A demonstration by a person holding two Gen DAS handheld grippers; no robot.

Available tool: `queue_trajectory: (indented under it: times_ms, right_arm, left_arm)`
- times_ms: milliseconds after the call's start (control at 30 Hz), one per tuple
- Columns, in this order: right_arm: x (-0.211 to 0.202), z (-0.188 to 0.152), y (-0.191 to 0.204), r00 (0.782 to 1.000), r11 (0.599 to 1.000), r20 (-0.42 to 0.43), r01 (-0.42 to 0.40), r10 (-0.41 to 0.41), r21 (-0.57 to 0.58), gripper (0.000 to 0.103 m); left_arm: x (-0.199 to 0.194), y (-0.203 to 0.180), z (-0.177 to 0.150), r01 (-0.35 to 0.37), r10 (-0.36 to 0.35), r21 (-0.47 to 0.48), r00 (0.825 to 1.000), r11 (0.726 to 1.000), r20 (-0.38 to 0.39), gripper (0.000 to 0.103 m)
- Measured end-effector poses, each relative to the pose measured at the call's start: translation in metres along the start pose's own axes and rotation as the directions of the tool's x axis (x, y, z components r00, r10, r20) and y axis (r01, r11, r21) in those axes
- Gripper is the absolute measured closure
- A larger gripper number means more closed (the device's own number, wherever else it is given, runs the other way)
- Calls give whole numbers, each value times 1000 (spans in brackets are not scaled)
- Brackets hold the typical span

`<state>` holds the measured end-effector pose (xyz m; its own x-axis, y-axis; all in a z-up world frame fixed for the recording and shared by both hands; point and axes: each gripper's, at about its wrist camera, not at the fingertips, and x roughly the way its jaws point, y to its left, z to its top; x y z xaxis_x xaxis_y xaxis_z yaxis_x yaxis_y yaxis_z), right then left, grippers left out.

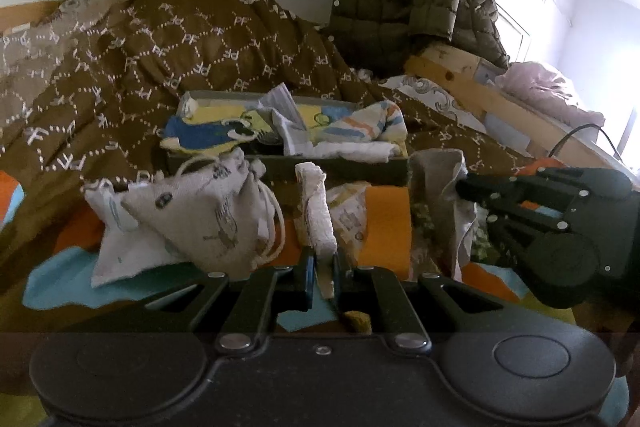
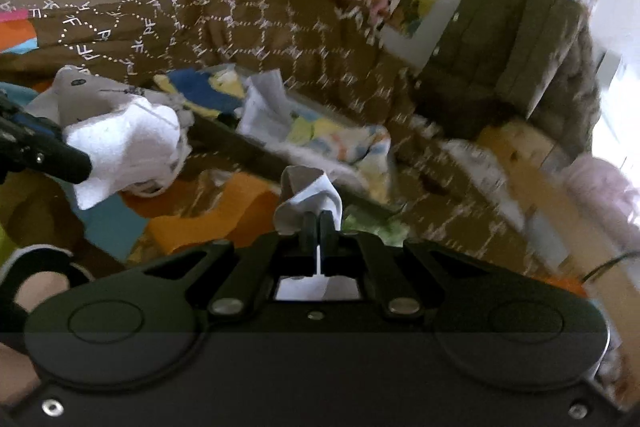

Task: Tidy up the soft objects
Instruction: 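Lift and carry the towel strip and tissue with both tools over the tray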

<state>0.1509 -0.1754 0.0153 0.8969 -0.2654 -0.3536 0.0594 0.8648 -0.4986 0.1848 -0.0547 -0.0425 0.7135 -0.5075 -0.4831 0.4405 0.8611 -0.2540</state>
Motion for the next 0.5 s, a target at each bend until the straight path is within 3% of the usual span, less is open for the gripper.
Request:
queue_trajectory:
  times_ms: [167,500]
  right_arm:
    - [-5,11,-7,995,999,90,53,-52,-9,103]
    - [13,38,-40,966,988,224,107,-129,106,103]
  left_arm:
    - [-2,0,16,-23,22,16,998,1000,54,94]
    - [23,1,65,-65,64,0,988,998,143,94]
